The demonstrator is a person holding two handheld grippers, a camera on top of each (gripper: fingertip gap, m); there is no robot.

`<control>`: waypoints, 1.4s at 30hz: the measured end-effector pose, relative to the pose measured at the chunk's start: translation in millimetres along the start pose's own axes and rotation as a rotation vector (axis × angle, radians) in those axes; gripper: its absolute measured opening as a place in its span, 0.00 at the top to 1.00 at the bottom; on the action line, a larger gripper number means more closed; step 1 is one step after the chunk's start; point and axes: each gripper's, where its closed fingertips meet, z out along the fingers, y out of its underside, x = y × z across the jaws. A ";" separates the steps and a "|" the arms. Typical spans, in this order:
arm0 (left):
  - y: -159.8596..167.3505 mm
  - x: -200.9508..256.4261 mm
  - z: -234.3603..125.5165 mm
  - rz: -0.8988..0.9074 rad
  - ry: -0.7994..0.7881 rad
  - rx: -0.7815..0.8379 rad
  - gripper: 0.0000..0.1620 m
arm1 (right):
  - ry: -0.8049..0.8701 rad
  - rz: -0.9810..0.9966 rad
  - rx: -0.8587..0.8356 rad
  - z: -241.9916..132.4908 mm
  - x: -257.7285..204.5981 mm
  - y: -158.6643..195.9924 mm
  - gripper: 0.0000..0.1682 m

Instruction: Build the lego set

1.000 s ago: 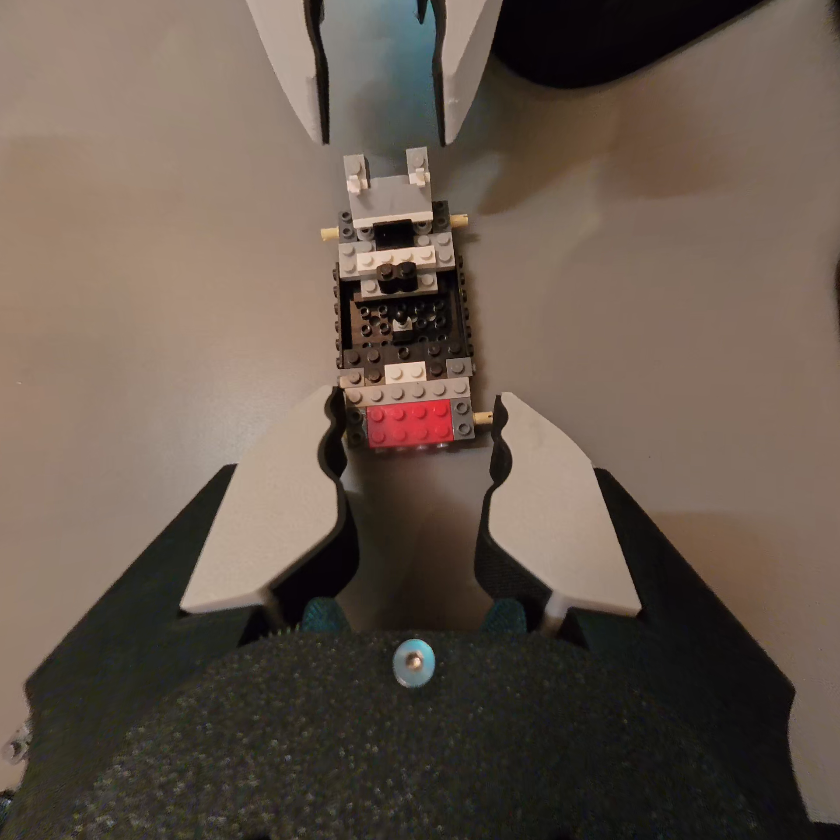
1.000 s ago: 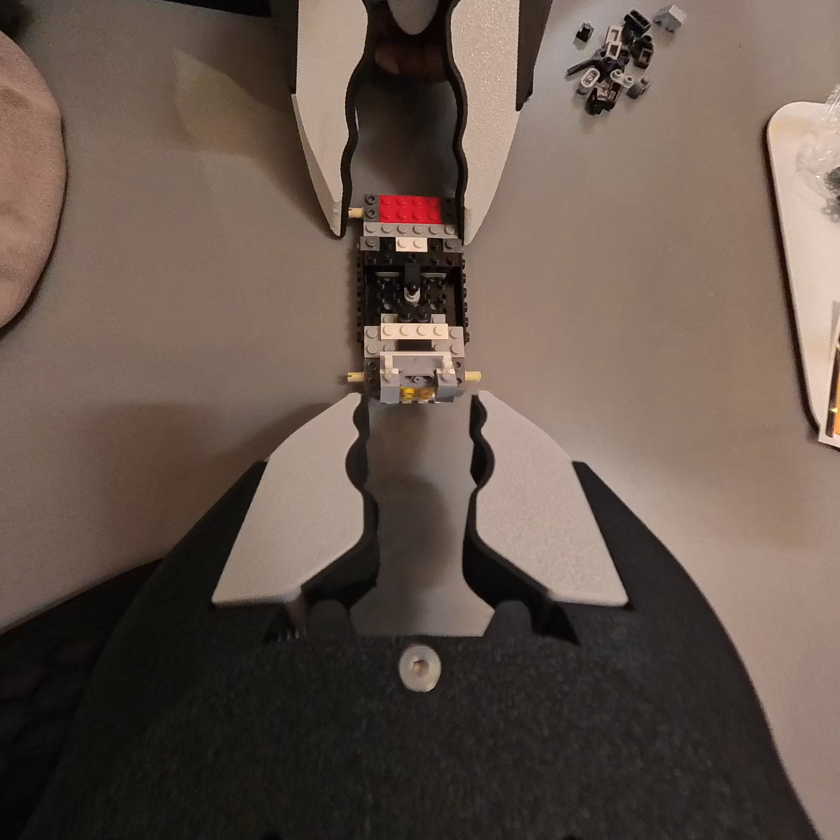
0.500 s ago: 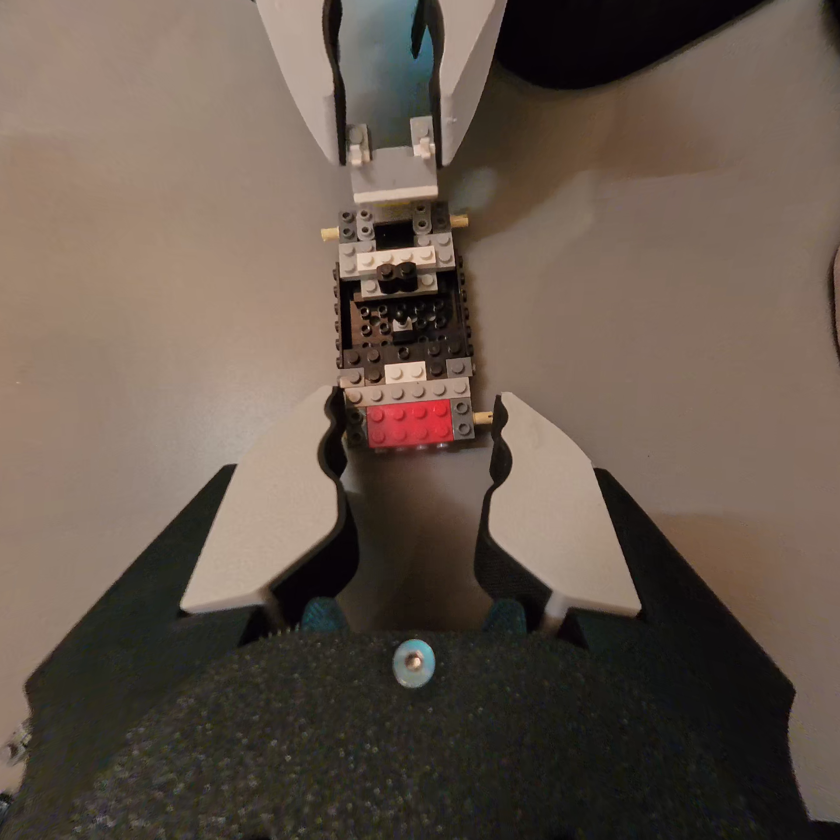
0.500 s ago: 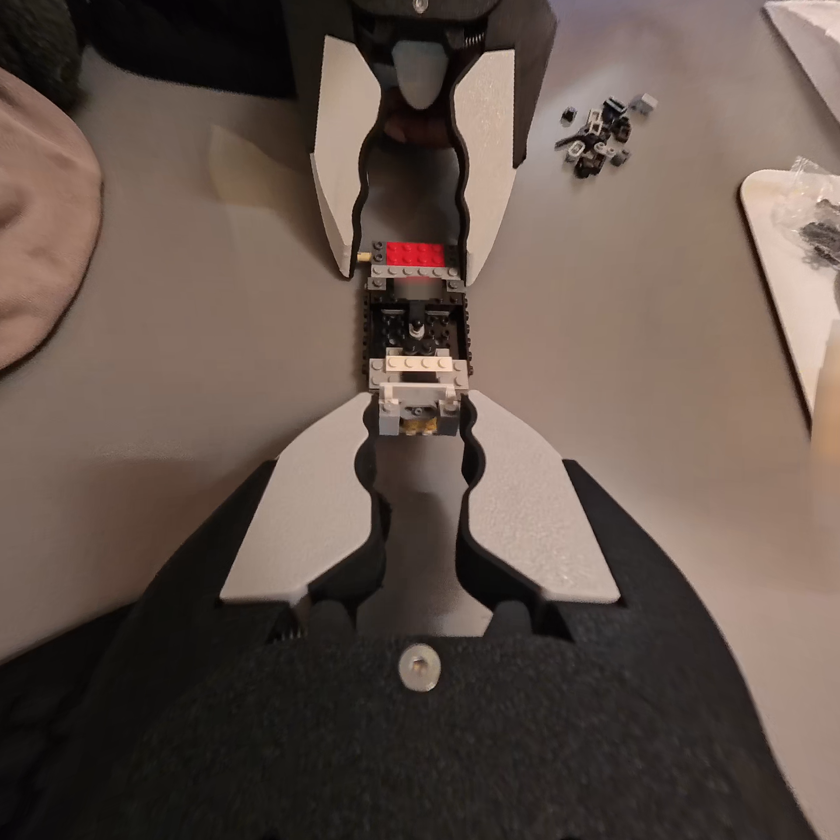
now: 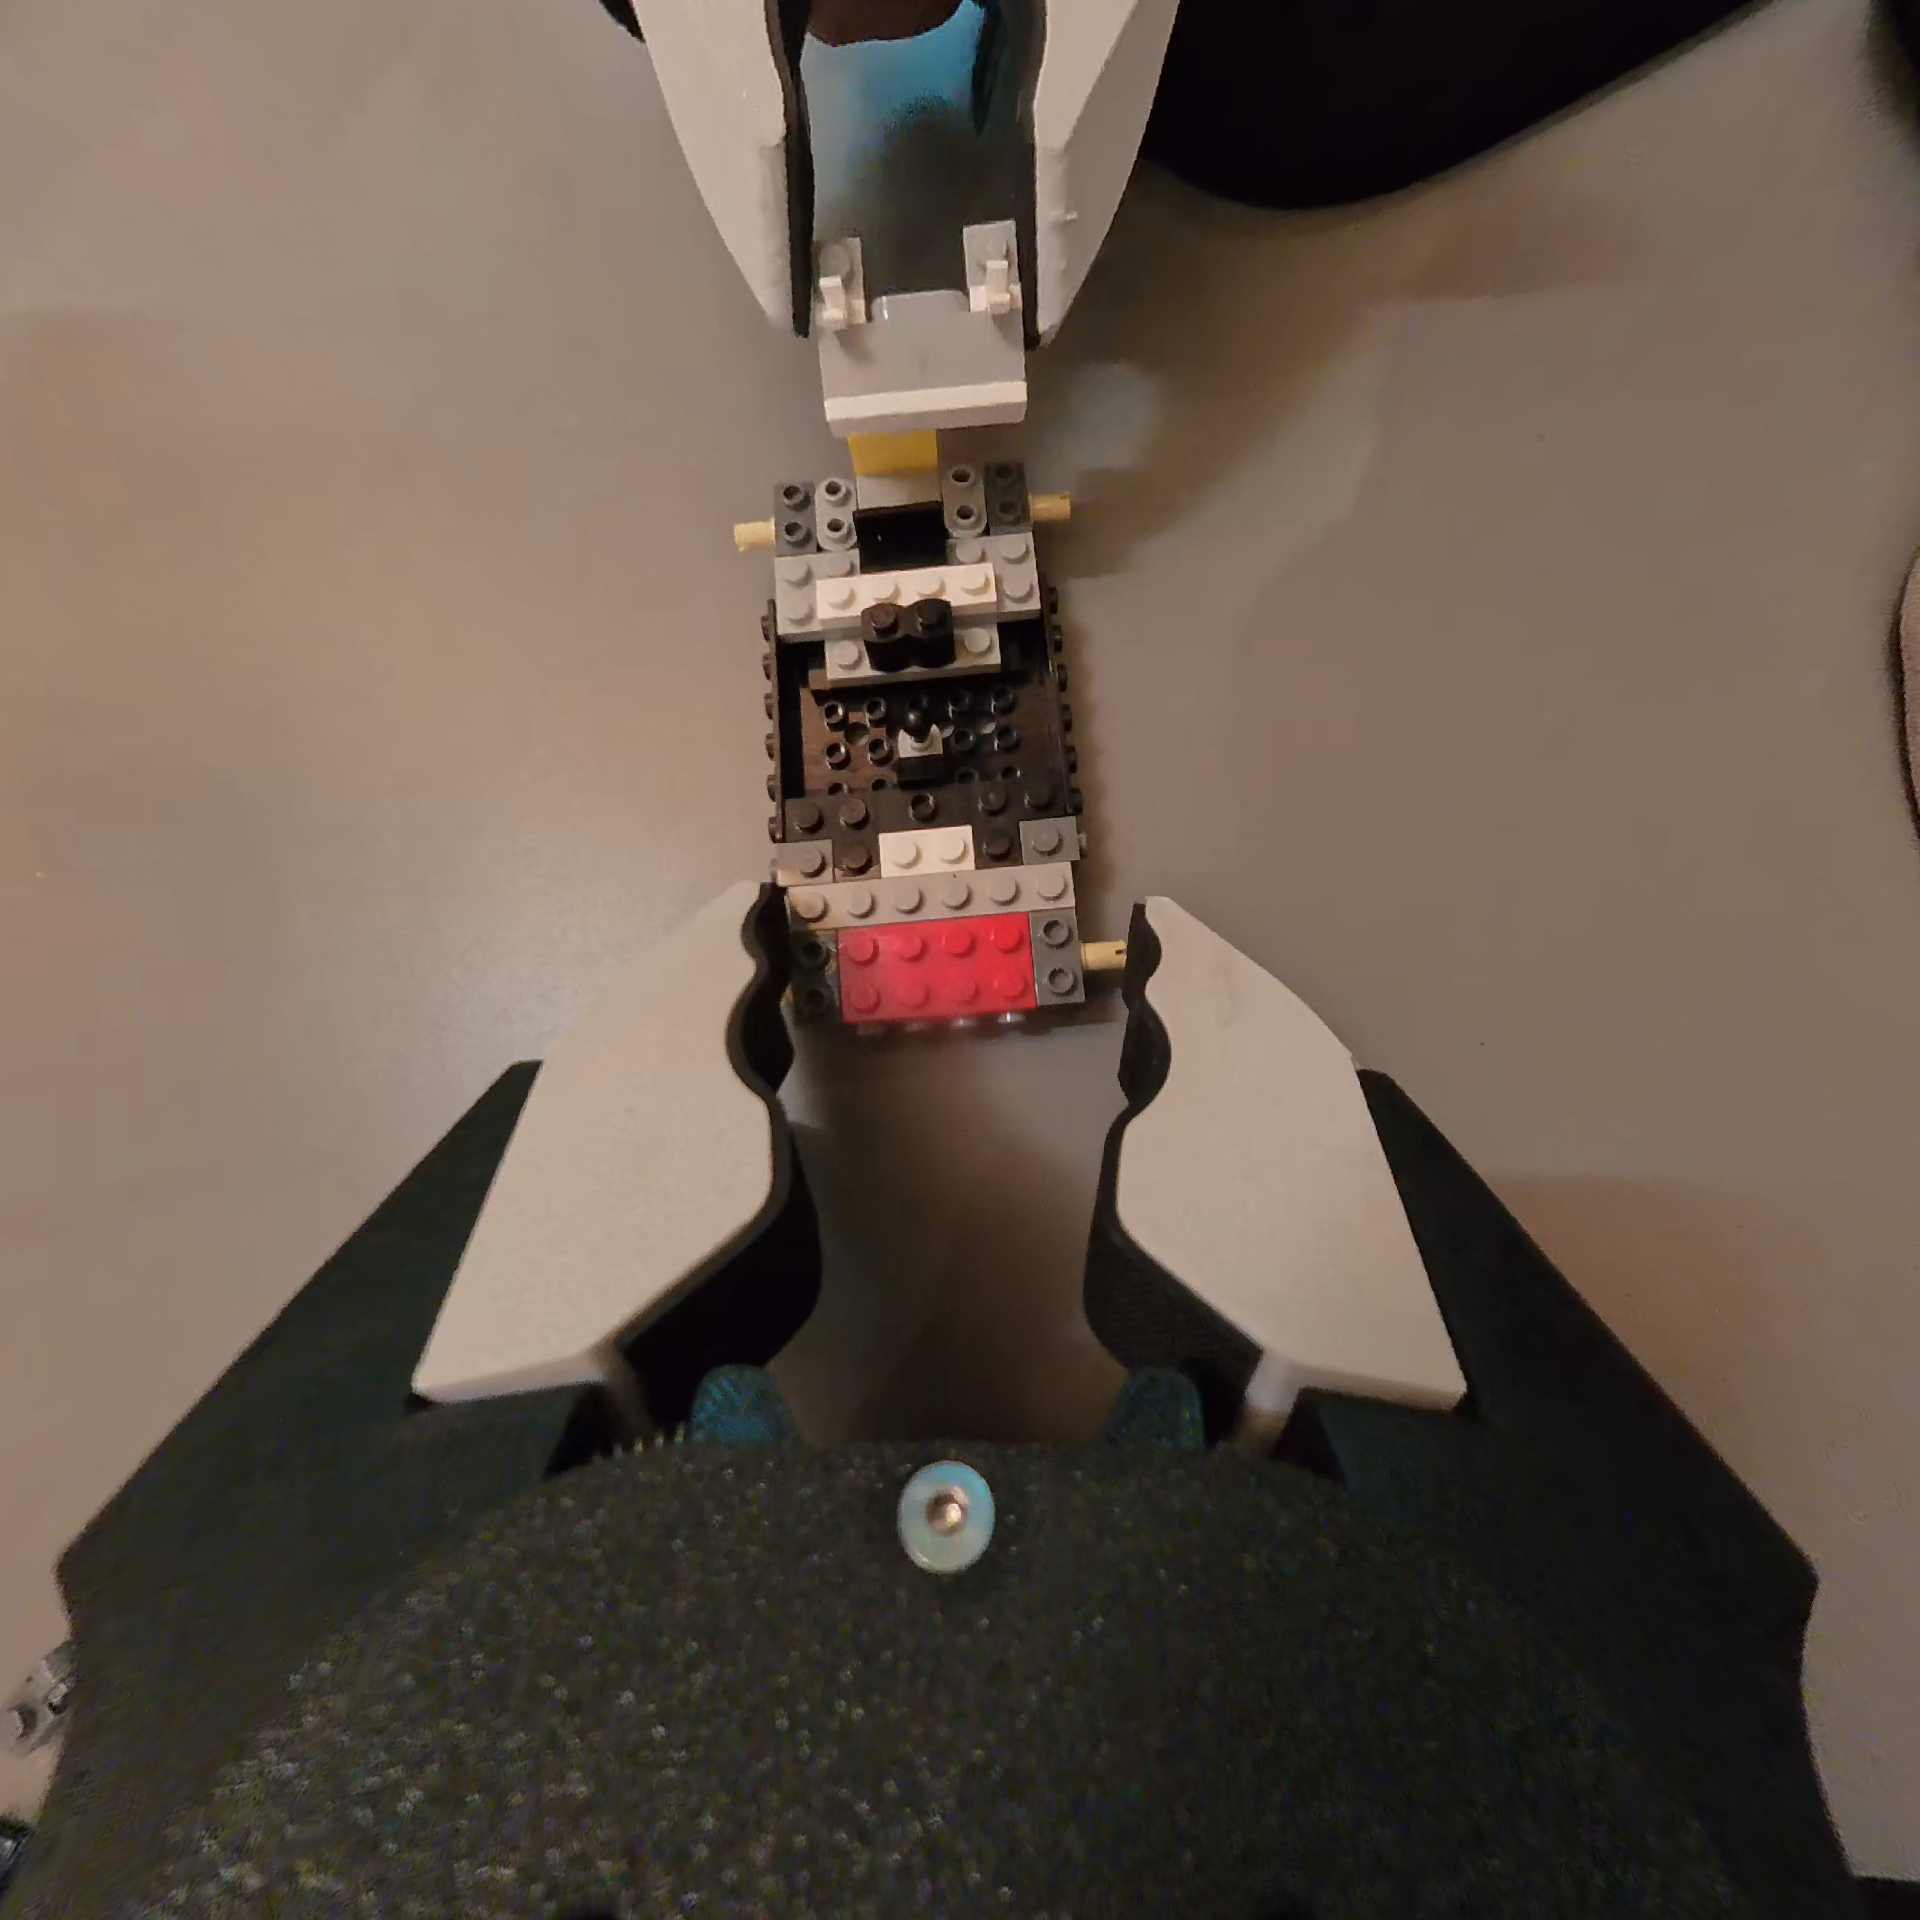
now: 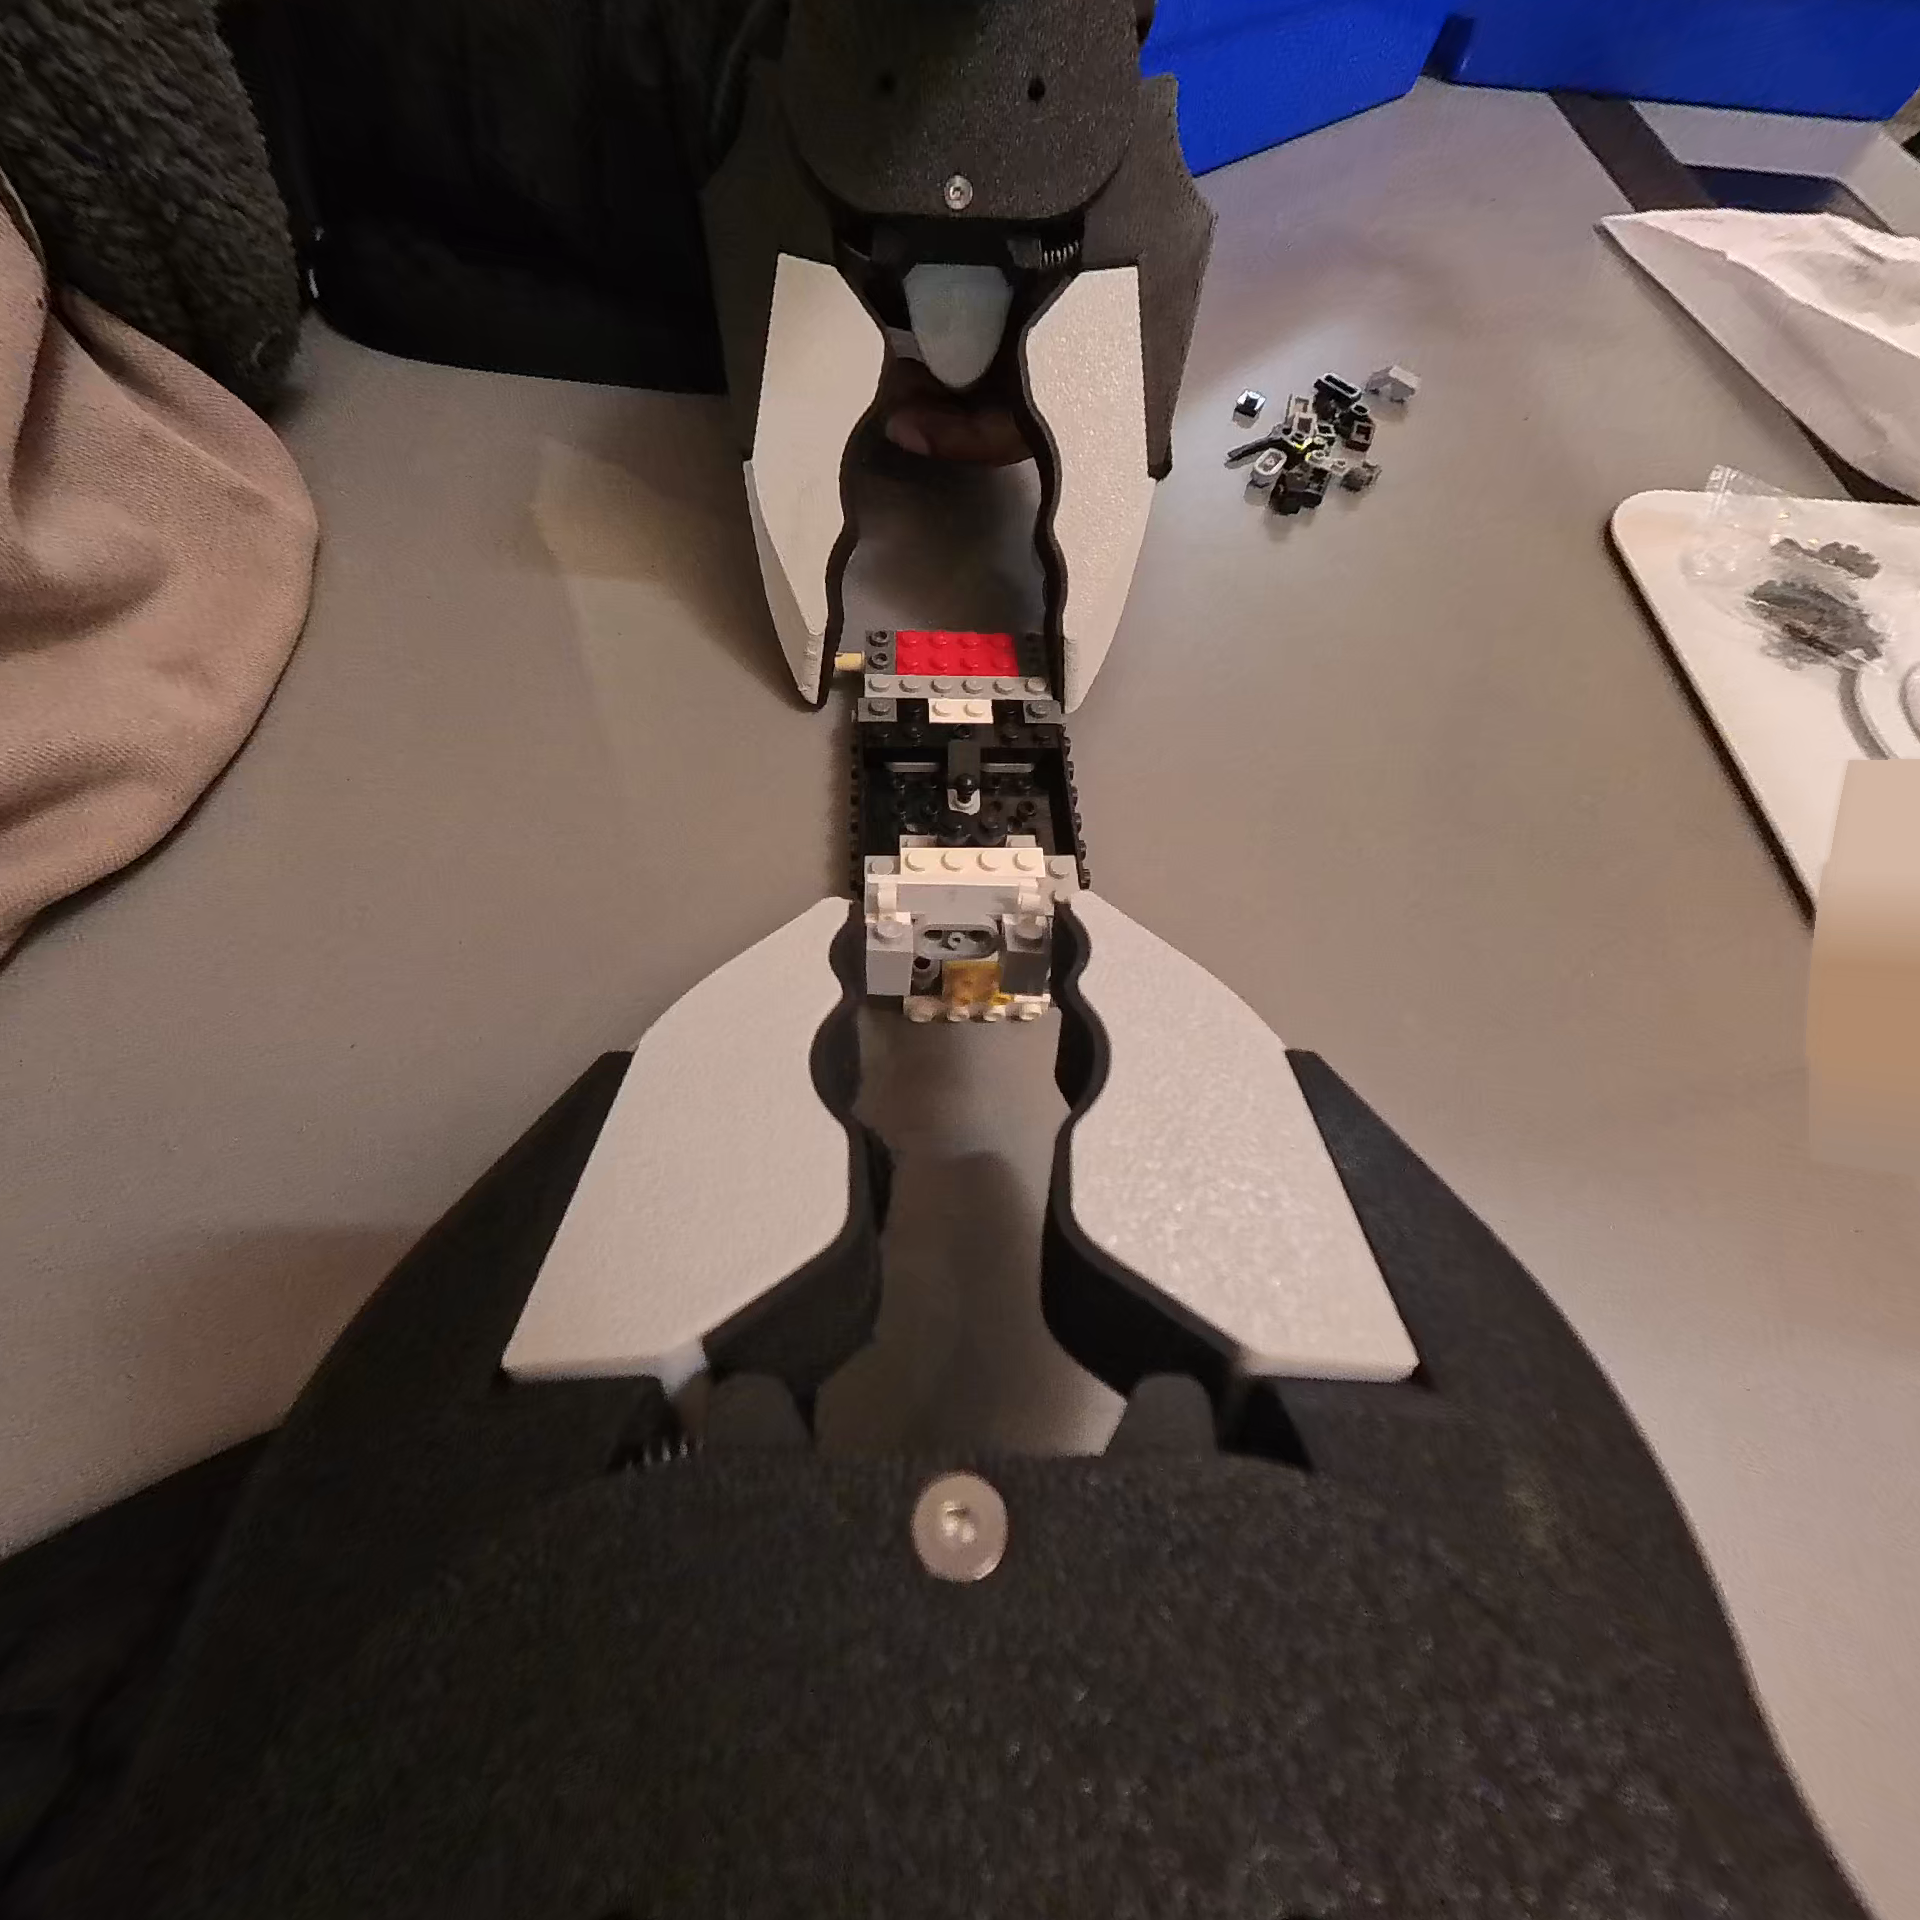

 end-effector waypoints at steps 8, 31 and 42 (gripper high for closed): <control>-0.1 0.0 0.0 0.001 0.001 0.004 0.62 | 0.016 -0.008 0.021 -0.2 3.7 -6.3 0.80; 2.6 -2.1 -0.4 -0.017 0.003 -0.001 0.62 | 0.041 0.007 0.067 4.3 7.6 -8.9 0.80; 1.2 -1.8 -14.8 -0.063 0.055 0.048 0.58 | 0.049 0.010 0.078 3.4 9.0 -10.2 0.80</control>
